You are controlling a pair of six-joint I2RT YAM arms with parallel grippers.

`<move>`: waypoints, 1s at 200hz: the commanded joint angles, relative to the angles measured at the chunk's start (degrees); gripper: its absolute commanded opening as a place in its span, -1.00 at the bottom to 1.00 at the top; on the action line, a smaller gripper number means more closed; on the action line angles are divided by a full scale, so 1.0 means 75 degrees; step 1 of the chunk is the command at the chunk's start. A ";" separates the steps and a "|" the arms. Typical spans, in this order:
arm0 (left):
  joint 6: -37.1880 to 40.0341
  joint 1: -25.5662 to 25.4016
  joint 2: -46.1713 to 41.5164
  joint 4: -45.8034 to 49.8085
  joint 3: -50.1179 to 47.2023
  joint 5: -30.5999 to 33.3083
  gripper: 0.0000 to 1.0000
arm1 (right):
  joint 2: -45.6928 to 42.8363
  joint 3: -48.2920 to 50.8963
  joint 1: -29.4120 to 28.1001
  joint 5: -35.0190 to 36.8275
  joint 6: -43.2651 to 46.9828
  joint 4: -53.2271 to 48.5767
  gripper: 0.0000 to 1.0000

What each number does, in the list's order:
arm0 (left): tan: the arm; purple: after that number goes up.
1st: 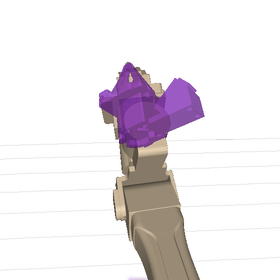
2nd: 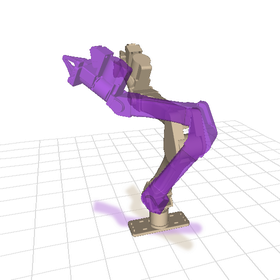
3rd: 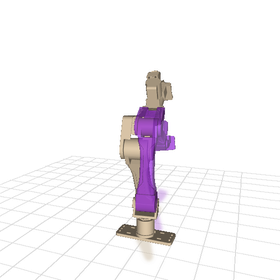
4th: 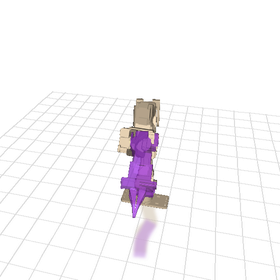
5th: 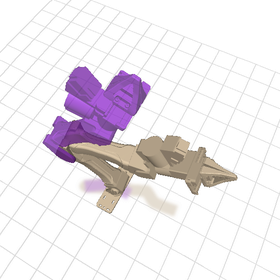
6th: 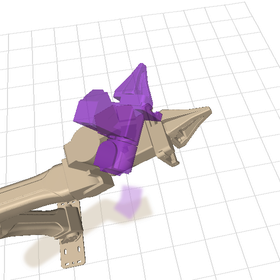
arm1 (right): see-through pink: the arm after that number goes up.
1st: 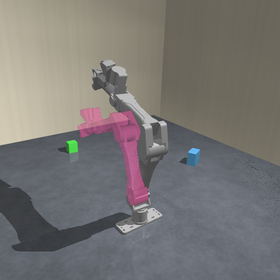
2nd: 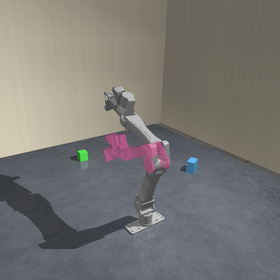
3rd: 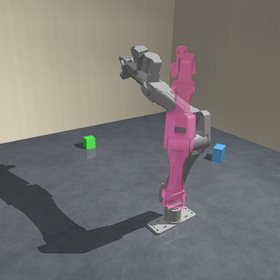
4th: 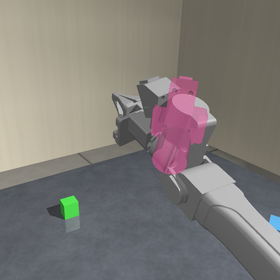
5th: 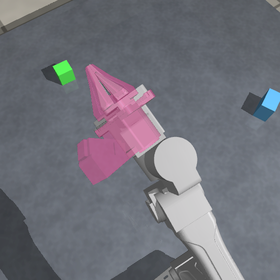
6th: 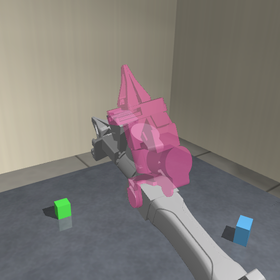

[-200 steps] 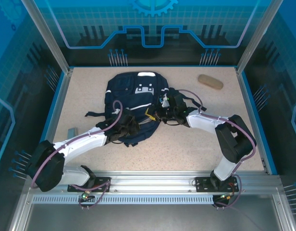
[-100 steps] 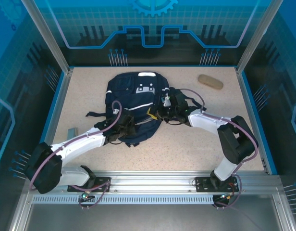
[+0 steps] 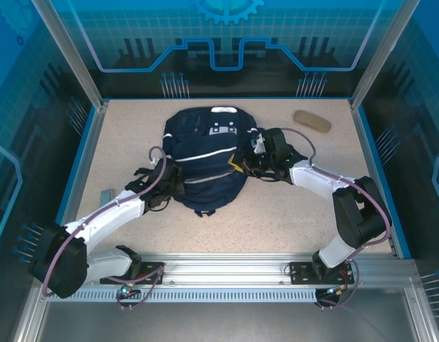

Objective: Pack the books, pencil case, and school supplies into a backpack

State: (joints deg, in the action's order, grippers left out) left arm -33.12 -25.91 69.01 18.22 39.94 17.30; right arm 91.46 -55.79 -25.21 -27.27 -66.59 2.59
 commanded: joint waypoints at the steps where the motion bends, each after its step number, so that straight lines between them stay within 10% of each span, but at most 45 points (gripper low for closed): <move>1: 0.0711 0.0574 0.0064 -0.0309 -0.0084 0.0626 -1.00 | -0.0538 0.0123 0.0622 0.0676 0.0366 -0.0269 -0.92; 27: 0.1400 0.0620 -0.0010 -0.0989 -0.0008 -0.0525 -1.00 | -0.0583 0.0128 0.0684 0.0241 0.0458 -0.0140 -0.74; 56: 0.1544 0.0400 -0.0429 -0.1740 -0.0251 -0.1906 -1.00 | -0.0548 0.0430 0.0416 -0.0328 -0.0110 0.0837 0.12; 85: 0.1477 -0.0169 -0.0684 -0.1905 -0.0253 -0.2139 -1.00 | -0.0546 0.0524 -0.0098 -0.0106 -0.0559 0.1108 0.41; 143: 0.1381 -0.1010 -0.0649 -0.2069 -0.0193 -0.2068 -1.00 | -0.0467 0.0677 -0.1216 0.1093 -0.1585 0.1672 0.34; 200: 0.1507 -0.1016 -0.0841 -0.1175 -0.0132 -0.0833 -1.00 | -0.0540 0.0598 -0.1080 0.1572 -0.1116 0.0798 -0.56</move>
State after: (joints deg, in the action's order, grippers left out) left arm -23.49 -33.19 65.14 7.29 38.02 5.26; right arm 88.73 -51.31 -34.20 -19.25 -76.51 11.33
